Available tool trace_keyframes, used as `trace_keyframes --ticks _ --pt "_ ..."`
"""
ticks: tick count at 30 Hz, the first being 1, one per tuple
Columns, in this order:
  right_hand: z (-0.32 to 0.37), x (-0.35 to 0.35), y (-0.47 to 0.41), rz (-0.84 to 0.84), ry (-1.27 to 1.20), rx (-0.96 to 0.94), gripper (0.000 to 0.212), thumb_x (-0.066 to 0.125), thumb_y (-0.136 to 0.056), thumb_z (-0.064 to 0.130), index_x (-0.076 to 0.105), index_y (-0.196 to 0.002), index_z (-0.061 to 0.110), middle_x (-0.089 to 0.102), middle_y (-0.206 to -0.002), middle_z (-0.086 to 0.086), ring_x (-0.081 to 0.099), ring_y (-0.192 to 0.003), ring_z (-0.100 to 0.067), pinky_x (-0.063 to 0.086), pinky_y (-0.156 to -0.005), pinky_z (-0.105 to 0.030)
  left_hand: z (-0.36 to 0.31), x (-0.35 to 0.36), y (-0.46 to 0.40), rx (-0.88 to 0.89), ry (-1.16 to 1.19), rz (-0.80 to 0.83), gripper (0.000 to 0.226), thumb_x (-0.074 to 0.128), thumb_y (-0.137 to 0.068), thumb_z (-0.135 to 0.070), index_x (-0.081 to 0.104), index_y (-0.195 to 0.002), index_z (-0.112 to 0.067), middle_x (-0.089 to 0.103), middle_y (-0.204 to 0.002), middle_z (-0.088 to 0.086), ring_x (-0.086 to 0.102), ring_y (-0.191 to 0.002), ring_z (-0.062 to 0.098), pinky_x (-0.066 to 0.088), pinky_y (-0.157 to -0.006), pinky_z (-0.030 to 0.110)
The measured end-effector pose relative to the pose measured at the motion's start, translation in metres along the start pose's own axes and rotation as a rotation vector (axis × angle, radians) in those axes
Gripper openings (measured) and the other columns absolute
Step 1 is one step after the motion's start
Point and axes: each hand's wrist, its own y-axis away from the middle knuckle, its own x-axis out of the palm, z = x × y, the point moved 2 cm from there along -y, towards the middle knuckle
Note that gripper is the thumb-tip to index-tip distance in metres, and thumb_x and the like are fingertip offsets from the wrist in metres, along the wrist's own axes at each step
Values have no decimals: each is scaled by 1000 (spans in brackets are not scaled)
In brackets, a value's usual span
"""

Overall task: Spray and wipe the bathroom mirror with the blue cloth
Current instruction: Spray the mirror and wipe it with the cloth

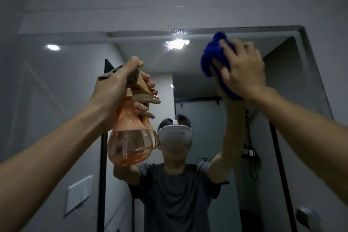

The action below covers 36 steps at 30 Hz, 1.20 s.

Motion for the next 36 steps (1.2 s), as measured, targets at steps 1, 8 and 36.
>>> trace_keyframes --ticks 1,8,36 --pt "-11 1 -11 -1 16 125 60 37 -93 44 40 -145 15 44 -144 -14 44 -117 -41 38 -94 -48 0 0 -2 2 -1 -1 42 51 -94 -51 67 -93 -12 75 -90 9 75 -85 24 57 -53 29" --pt "50 15 -81 34 -39 352 60 45 -91 42 33 -147 26 36 -149 -6 37 -126 -36 29 -99 -45 -7 -12 -8 30 27 -19 41 49 -96 -48 66 -94 -10 75 -84 6 76 -78 19 56 -49 27" --pt "72 14 -56 10 -39 236 62 47 -92 38 30 -151 25 38 -149 -8 39 -126 -35 32 -98 -46 1 -22 -2 20 8 -33 42 50 -96 -49 68 -97 -12 76 -88 7 76 -85 22 60 -62 33"
